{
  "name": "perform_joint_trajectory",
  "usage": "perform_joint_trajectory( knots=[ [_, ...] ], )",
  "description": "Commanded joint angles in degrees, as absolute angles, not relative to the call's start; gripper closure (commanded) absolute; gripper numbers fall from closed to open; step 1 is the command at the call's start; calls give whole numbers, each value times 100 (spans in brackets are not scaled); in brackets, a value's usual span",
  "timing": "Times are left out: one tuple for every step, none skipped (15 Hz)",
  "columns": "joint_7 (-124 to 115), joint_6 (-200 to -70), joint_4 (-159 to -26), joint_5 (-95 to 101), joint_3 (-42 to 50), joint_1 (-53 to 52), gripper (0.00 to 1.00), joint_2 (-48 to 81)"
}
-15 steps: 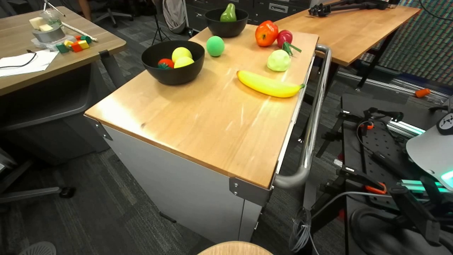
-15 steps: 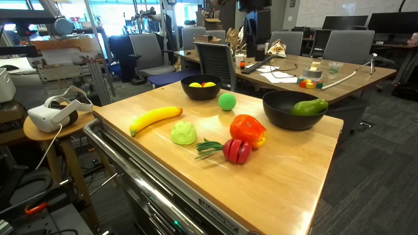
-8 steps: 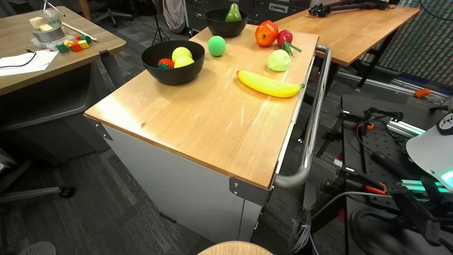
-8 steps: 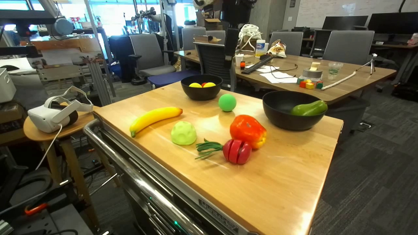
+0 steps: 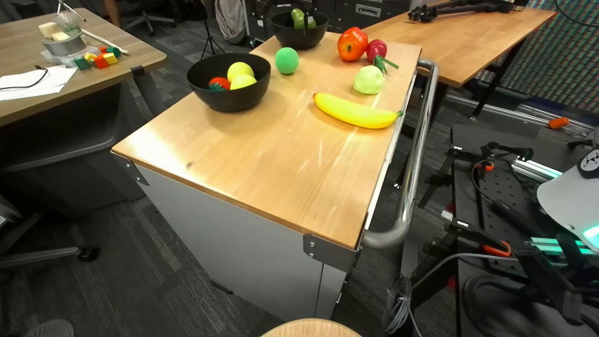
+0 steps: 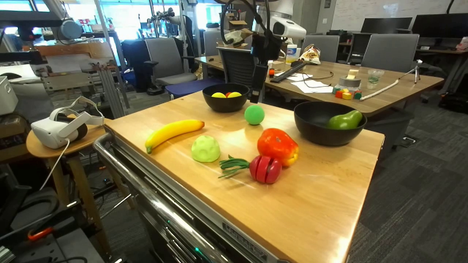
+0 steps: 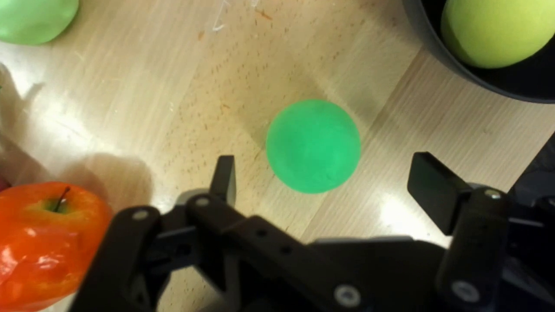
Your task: Put the fruits in both bowls
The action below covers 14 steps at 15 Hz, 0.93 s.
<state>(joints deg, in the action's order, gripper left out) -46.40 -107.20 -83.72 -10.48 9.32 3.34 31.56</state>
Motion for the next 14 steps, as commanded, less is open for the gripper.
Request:
perform_joint_trajectory(
  knots=[
    [-4680, -10600, -8038, -1224, 825, 486, 0, 3426],
    [-4668, -10643, -8031, -1241, 812, 493, 0, 3472],
    [-4626, -10659, -8026, -1233, 797, 493, 0, 3513],
    [-4616, -10621, -8011, -1187, 794, 476, 2, 3552],
    [-4602, -10584, -8006, -1191, 779, 475, 5, 3577],
    [-4599, -10517, -8000, -1144, 778, 455, 15, 3600],
    [-4582, -10501, -8021, -1127, 768, 448, 30, 3609],
    [-4576, -10515, -8036, -1179, 743, 466, 40, 3617],
    [-4601, -10549, -8038, -1162, 748, 456, 48, 3635],
    [-4600, -10601, -8046, -1128, 756, 442, 57, 3640],
    [-4585, -10674, -8057, -1057, 776, 415, 64, 3622],
    [-4590, -10741, -8066, -977, 804, 382, 69, 3586],
    [-4518, -10887, -8103, -777, 854, 319, 72, 3496],
    [-4375, -11021, -8129, -467, 916, 245, 73, 3373]
  ],
)
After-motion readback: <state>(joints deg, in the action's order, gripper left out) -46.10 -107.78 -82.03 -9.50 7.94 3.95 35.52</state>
